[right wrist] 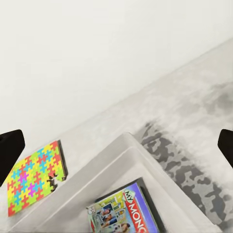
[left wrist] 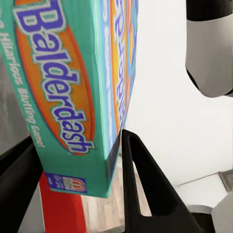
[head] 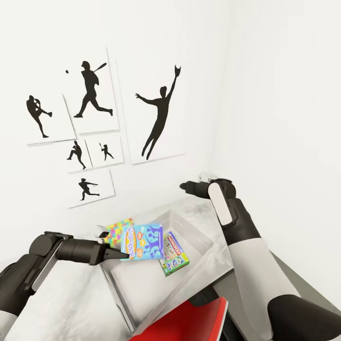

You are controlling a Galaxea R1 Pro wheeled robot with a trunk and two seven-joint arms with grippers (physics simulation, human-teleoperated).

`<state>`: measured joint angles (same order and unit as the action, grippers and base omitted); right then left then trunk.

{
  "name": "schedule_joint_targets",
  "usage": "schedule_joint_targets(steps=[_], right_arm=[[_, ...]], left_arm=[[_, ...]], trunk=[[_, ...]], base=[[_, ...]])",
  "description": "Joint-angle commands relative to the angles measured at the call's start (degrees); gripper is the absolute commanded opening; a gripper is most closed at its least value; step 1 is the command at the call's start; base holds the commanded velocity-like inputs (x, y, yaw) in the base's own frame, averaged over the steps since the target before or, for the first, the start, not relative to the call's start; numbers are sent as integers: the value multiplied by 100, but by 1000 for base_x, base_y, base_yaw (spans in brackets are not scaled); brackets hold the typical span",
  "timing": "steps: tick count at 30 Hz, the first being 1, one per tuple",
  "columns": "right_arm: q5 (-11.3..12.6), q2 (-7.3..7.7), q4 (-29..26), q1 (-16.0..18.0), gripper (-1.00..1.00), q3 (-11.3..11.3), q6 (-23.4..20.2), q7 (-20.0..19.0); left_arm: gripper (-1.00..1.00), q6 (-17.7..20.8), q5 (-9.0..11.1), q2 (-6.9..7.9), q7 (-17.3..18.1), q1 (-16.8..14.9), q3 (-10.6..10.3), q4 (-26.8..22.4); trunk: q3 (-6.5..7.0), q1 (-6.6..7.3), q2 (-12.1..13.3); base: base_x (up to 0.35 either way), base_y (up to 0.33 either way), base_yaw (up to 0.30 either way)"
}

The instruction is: Put all the toys in the child's room - the three board games (two on the bed and one on the table), the two jigsaw puzzles on the table, and the tennis ball on the table - inside the toy box on the table in the child's room.

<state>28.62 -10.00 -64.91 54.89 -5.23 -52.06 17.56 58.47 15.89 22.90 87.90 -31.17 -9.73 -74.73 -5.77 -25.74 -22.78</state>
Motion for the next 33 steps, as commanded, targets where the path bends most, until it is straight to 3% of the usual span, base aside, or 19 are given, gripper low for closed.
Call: schedule_joint_targets(steps=[1, 4, 9, 19, 28, 31, 32, 33], right_arm=[[93, 0, -37, -27, 100, -5, -12, 60], [191, 0, -134, -123, 100, -5, -12, 60], [211, 0, -294, -284, 100, -5, -12, 60], [211, 0, -614, -605, 100, -5, -12, 60], [211, 0, -671, -611, 100, -5, -14, 58], [112, 0, -574, -513, 100, -4, -2, 56], [79, 0, -542, -481, 100, -4, 0, 55], [50, 0, -510, -449, 100, -4, 1, 55]], left_arm=[[-100, 27, -22, -27, -17, 27, 21, 33], [-100, -69, -167, -123, -124, 125, 116, 133], [-100, -240, -420, -128, -280, 173, 272, 300], [-100, -572, -424, -128, -280, 173, 272, 626], [-100, -767, -425, -130, -280, 173, 271, 919], [-100, -671, -337, -32, -229, 188, 173, 1017], [100, -640, -315, 1, -264, 198, 141, 1050], [100, -608, -350, 2, -296, 190, 108, 1082]], trunk=[[-13, -4, -14], [-13, -4, -14], [-13, -4, -14], [-13, -4, -14], [-13, -4, -14], [-13, -4, -14], [-13, -4, -14], [-13, -4, -14]], base=[[0, 0, 0], [0, 0, 0], [0, 0, 0], [0, 0, 0], [0, 0, 0], [0, 0, 0], [0, 0, 0], [0, 0, 0]])
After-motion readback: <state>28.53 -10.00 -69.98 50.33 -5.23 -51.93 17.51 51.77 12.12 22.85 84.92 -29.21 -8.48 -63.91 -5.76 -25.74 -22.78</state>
